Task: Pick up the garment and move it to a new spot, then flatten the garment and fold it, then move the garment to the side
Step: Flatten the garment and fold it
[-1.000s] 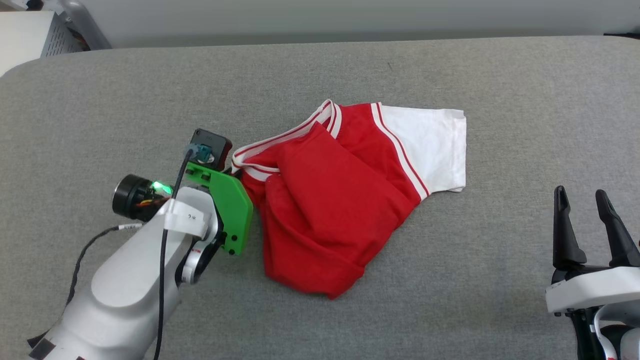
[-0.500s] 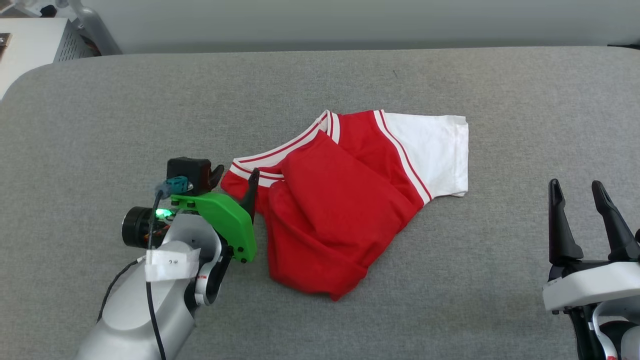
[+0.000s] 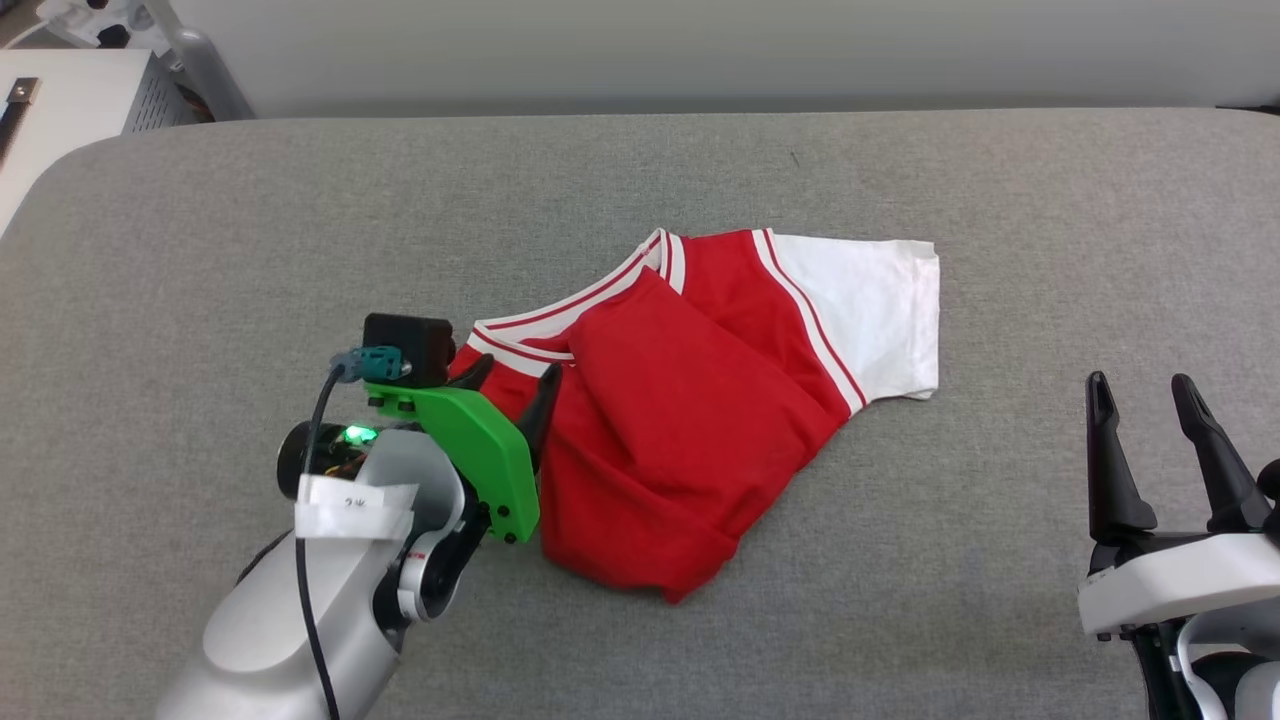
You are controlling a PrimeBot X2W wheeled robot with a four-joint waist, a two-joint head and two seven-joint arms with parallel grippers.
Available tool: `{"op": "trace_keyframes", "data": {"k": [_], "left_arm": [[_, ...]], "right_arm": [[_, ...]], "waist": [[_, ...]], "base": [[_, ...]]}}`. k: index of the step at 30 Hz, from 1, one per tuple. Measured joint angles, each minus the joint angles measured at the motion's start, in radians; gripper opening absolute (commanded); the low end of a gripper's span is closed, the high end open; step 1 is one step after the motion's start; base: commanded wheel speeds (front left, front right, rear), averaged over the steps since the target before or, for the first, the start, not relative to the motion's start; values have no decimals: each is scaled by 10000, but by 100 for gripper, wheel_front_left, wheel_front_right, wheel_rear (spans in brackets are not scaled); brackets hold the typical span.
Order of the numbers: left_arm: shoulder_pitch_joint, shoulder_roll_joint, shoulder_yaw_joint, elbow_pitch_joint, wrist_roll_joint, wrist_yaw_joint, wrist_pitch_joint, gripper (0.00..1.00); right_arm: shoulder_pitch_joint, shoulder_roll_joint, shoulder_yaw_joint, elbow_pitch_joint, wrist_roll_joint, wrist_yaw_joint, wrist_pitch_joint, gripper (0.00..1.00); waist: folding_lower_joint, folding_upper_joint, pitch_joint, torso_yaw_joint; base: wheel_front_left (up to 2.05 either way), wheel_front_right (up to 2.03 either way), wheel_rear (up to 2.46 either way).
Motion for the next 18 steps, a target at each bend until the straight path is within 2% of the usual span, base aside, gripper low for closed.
{"op": "trace_keyframes", "data": {"k": [3, 9, 15, 16, 17, 18], "left_arm": [[-347, 102, -345, -46, -123, -259, 1037, 100], [-663, 173, -813, 272, -422, -525, 2380, 100], [-738, 286, -1120, 575, -462, -807, 2894, 100], [-791, 286, -1170, 579, -399, -842, 2834, 54], [-853, 286, -1214, 579, -383, -903, 2811, 31], [-876, 270, -1216, 571, -385, -940, 2765, 0]], "right_arm": [[-1, 6, 48, 4, 15, 0, -2, 100], [-4, 4, 90, 42, 125, 0, -4, 100], [-20, 4, 81, 142, 186, 0, -25, 100], [-26, 4, 67, 153, 196, 0, -31, 100], [-33, 4, 50, 173, 211, 0, -31, 100], [-35, 4, 40, 188, 215, 0, -33, 100]], "waist": [[0, 0, 112, -39], [0, 0, 314, -187], [0, 0, 494, -308], [0, 0, 519, -314], [0, 0, 538, -315], [0, 0, 546, -310]], "base": [[0, 0, 0], [0, 0, 0], [0, 0, 0], [0, 0, 0], [0, 0, 0], [0, 0, 0]]}}
